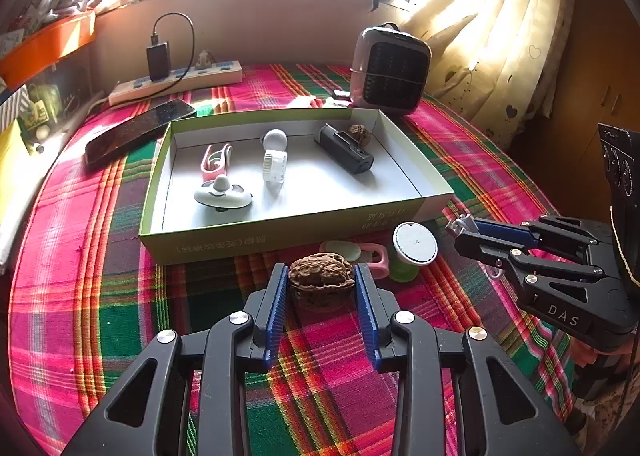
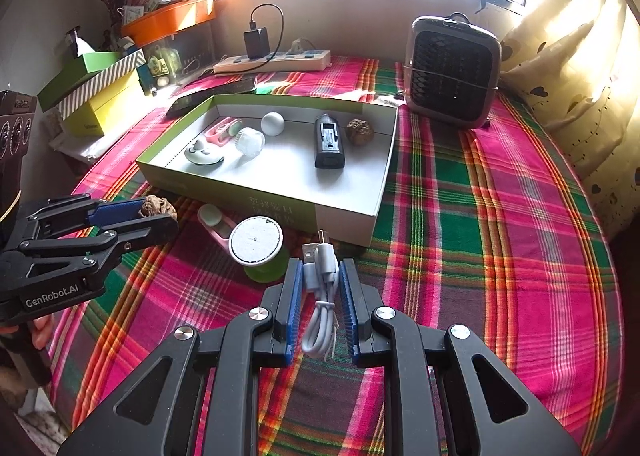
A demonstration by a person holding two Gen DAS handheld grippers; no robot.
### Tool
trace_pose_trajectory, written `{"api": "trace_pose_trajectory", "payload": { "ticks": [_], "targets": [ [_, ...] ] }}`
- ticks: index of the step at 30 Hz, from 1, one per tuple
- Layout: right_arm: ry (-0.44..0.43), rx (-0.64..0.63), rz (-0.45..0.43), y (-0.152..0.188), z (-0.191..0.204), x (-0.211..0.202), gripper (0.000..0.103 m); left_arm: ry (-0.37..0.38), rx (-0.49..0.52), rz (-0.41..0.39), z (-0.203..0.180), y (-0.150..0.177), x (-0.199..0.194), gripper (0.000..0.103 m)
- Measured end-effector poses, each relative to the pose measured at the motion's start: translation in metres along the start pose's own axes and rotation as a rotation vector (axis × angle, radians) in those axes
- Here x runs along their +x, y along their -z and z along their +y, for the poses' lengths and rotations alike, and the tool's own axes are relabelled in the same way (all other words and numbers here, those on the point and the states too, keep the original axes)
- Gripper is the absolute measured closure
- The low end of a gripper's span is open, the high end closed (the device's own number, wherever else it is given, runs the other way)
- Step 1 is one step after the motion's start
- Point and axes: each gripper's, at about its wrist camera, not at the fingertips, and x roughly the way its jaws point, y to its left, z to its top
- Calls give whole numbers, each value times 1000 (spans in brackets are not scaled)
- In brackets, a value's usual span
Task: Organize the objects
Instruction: 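Carry the walnut and white cable over the box with both grippers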
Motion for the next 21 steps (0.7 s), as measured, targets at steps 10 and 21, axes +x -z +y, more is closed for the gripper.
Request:
{"api": "trace_pose_trajectory", "payload": {
  "ticks": [10,21],
  "targets": [
    [10,-6,-20,-12,-2,-7,83,6,22,-20,-5,-13,-5,72],
    [10,-18,-30,-33,-4,-7,83,17,30,-36,-4,-29,-4,72]
  ]
}}
